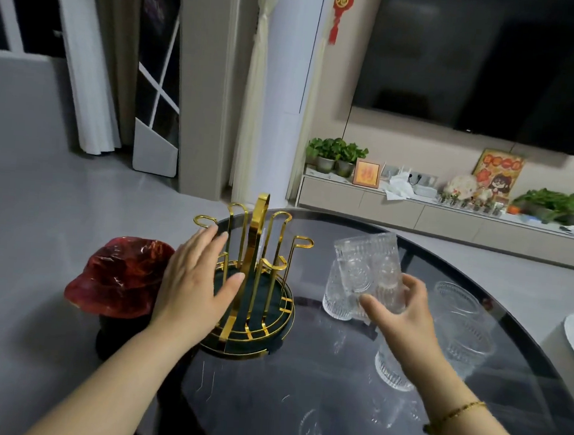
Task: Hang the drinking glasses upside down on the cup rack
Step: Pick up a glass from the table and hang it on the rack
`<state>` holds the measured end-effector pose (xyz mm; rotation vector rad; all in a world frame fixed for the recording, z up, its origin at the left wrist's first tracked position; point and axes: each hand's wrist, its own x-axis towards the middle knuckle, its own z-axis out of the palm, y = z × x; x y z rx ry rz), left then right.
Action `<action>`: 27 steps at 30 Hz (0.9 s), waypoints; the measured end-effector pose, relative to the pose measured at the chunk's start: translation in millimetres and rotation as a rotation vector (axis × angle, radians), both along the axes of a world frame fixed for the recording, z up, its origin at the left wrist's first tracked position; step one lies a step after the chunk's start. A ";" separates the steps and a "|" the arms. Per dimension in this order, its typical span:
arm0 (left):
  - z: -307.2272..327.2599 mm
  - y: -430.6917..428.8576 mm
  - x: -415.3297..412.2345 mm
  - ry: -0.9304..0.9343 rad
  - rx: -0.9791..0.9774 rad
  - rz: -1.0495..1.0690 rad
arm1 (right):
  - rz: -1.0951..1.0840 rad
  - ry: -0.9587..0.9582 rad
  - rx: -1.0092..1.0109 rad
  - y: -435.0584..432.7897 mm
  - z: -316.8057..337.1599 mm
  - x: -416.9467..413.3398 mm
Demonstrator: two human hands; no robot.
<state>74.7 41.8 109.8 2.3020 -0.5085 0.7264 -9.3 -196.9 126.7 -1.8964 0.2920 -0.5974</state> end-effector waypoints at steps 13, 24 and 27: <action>-4.4 -1.3 12.9 -0.008 0.020 -0.034 | 0.057 0.179 -0.130 -15.8 87.1 70.3; -4.2 -4.4 11.5 -0.010 -0.009 -0.045 | 0.177 0.254 -0.571 20.0 130.4 145.6; -4.8 -3.5 12.2 -0.023 -0.006 -0.043 | 0.221 0.291 -0.610 29.2 127.4 157.6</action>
